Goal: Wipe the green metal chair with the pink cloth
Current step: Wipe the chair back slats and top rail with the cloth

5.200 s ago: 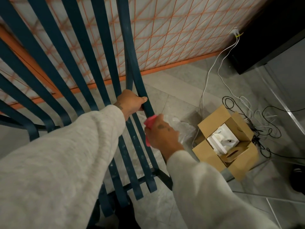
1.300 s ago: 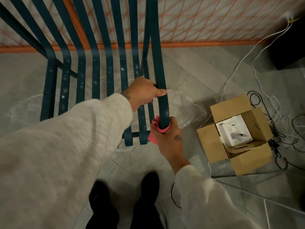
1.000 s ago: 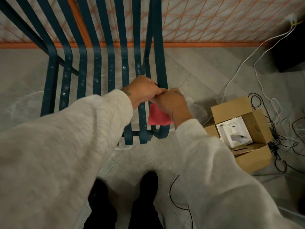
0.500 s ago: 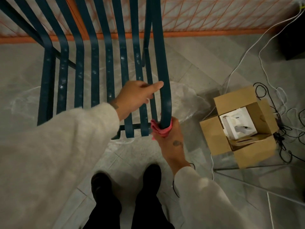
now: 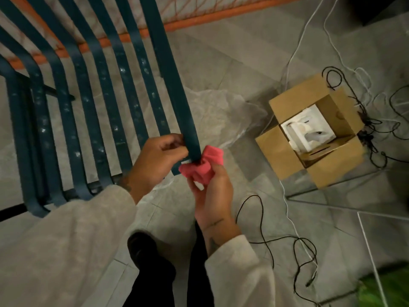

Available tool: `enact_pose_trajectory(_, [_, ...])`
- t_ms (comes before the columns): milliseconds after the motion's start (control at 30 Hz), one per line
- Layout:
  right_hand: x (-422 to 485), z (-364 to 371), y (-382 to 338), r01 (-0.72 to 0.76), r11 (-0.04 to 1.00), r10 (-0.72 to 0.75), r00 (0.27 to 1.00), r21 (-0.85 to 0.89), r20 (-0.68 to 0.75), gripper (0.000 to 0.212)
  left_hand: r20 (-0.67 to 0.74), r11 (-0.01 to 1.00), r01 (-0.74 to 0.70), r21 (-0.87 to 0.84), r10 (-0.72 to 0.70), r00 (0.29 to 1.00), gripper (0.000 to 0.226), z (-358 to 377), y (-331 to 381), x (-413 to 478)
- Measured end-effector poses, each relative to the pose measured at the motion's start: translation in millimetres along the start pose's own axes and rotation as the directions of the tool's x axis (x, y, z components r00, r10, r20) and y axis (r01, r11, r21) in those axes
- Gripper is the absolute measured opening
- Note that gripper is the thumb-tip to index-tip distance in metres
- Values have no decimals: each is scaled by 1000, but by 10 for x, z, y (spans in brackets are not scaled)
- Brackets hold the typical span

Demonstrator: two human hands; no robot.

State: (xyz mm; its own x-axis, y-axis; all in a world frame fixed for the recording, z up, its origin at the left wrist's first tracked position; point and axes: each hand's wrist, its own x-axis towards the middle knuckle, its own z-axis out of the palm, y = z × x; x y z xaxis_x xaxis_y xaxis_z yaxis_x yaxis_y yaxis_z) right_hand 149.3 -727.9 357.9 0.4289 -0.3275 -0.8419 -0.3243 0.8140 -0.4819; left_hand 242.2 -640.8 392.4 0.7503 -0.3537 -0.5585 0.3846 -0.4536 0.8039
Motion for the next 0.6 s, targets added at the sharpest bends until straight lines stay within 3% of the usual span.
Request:
enact_pose_trajectory(233, [491,218,149,-88,963,79,996,255,46,19,-42,998,-56,-7,55,998,21,53,-62,-9])
enact_pose_trajectory(467, [1209,160,183,-162,987,161,987,1,20,19,-16,991,-132,-1,132,991,25,46,-80,14])
enact_pose_trajectory(600, [1225,125,174,-215,977,215,975,1,49,29,9,992,-127,-14,127,992,20,-1,-53,25])
